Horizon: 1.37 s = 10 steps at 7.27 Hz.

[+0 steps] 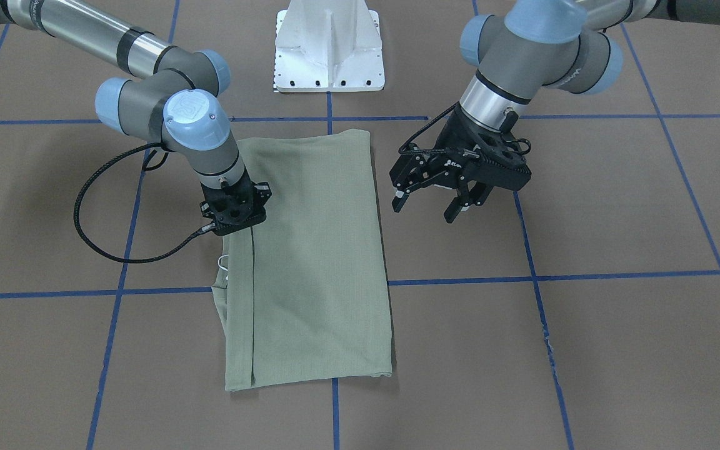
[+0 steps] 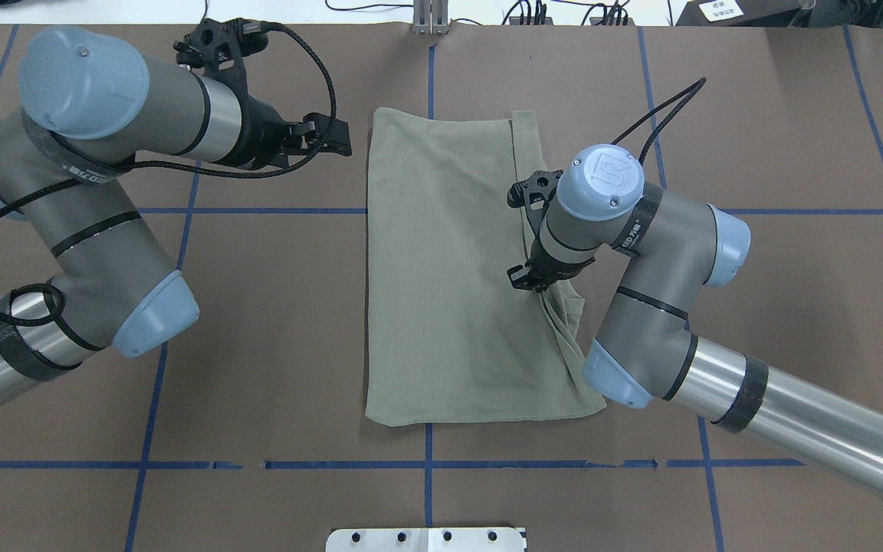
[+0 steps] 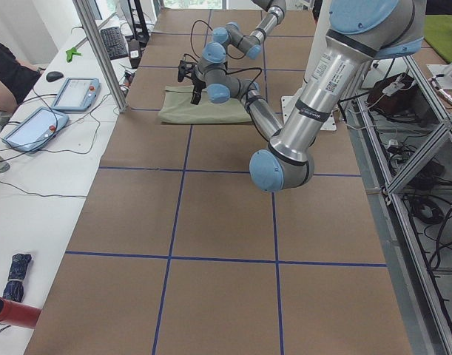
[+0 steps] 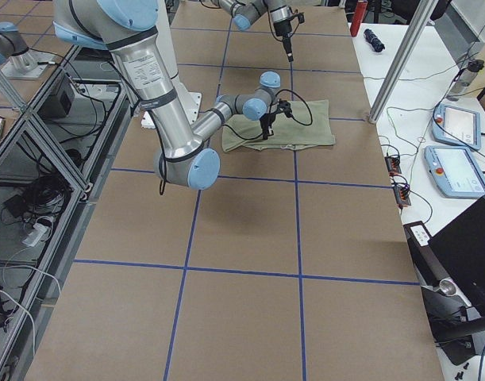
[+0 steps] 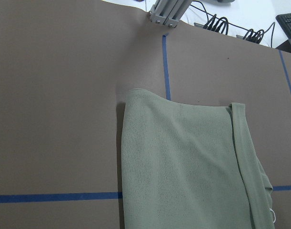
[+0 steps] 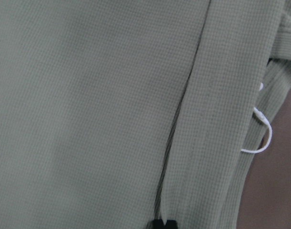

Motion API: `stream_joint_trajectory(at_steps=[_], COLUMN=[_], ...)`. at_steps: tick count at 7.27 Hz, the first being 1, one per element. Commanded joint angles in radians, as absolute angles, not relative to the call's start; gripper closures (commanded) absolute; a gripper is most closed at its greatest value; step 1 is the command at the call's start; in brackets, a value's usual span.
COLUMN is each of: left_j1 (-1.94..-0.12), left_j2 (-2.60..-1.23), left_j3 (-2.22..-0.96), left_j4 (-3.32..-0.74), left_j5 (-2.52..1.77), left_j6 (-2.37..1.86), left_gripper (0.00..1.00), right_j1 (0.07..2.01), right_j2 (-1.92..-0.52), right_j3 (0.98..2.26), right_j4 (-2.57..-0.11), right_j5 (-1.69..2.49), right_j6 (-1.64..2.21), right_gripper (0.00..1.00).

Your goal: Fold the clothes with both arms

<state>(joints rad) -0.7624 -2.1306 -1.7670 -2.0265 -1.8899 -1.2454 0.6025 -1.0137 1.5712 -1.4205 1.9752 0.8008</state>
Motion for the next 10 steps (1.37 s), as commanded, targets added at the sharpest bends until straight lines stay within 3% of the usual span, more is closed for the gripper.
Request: stream_joint_trajectory(at_steps=[1, 6, 8, 10], left_j1=[-0.762, -0.761, -0.761, -0.761], left_j2=[-2.131, -2.131, -2.131, -2.131], left_j3=[-1.769, -1.767, -1.767, -1.767], left_j4=[-2.026, -2.028, -2.028, -2.028], left_j5=[-1.89, -1.89, -1.888, -1.89], left_j6=[-1.247, -1.25, -1.249, -1.246], left_gripper=[0.0, 0.0, 0.0, 0.0], right_j1=[0.623, 0.64, 0.643, 0.685], right_j2=[-1.014, -1.176, -1.186, -1.172], right_j3=[1.58, 1.722, 1.733, 1.729], right_j4=[-1.42, -1.42, -1.425, -1.425], right_j5=[1.979, 1.979, 1.977, 2.012], right_j6=[0.801, 0.802, 0.814, 0.813], right_gripper=[1.0, 1.0, 0.0, 0.0])
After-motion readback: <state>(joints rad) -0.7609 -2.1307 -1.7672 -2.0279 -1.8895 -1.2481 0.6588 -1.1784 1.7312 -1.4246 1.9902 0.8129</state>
